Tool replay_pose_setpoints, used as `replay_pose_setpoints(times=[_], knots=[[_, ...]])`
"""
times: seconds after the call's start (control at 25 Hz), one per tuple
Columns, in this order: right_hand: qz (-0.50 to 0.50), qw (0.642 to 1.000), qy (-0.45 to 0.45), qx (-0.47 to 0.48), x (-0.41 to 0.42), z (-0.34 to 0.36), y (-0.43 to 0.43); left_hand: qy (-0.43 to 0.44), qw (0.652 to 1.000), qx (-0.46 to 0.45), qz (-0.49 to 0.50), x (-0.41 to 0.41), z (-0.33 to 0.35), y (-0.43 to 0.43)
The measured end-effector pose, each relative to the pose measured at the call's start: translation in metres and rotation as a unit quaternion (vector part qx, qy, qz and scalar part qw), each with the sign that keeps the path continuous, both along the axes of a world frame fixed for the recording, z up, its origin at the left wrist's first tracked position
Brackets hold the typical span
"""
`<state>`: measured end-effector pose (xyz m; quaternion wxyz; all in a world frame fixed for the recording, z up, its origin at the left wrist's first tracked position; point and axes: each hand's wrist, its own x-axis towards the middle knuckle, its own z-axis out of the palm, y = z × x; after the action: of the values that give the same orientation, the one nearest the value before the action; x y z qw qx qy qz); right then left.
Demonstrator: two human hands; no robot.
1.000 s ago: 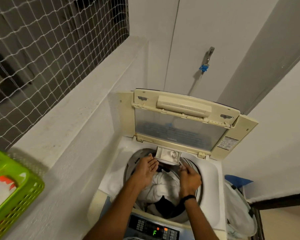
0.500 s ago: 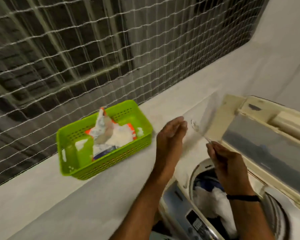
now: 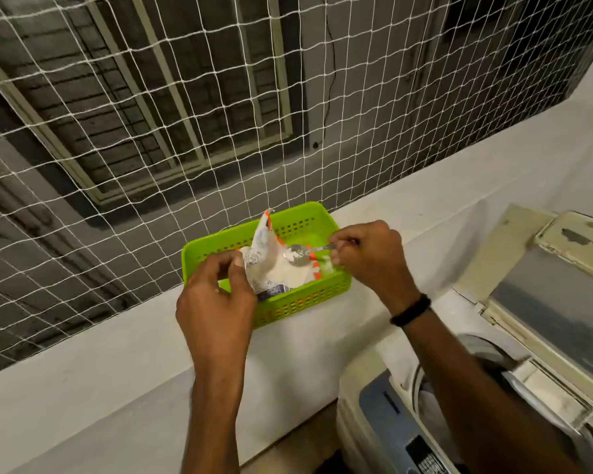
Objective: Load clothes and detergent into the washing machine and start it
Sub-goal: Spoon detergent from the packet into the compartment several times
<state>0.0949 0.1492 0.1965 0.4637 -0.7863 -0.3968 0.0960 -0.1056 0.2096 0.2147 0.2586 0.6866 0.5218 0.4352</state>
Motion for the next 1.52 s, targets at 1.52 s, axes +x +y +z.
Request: replay_pose_setpoints(times=[1.52], knots=[[0.02, 0.914, 0.403, -0.027, 0.033, 0.041, -0.011, -0.092, 0.995, -0.018, 0.013, 0.037, 0.007, -0.007]])
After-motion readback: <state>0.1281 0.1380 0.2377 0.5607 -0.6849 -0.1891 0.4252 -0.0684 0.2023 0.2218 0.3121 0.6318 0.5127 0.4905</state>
